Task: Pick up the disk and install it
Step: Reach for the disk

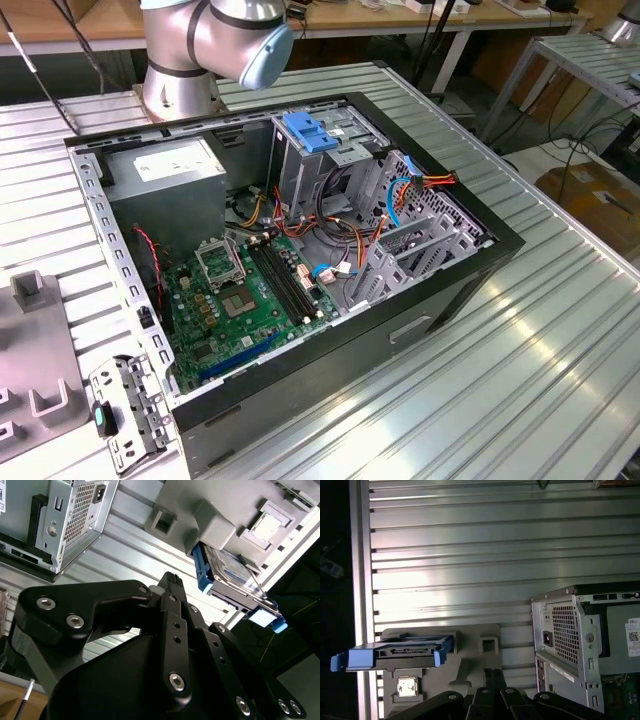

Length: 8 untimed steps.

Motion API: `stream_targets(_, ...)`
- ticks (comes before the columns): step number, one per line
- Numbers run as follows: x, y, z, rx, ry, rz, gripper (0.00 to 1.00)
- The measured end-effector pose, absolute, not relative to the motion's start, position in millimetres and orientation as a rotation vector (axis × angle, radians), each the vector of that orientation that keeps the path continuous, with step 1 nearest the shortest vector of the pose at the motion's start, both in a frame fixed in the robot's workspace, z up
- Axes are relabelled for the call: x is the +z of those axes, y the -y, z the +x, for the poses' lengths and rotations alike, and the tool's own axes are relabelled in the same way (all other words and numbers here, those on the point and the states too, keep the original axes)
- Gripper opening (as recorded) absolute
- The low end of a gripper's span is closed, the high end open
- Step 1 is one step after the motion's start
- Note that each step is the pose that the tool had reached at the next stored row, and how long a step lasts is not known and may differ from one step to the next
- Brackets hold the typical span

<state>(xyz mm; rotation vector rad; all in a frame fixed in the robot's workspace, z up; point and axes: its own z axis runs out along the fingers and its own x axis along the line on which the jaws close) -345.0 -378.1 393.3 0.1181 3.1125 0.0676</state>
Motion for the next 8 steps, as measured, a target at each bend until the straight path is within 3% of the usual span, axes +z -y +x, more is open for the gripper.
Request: stream_targets(8,393.3,378.1,-372.3,0.068,-3.113,0.118,0.11)
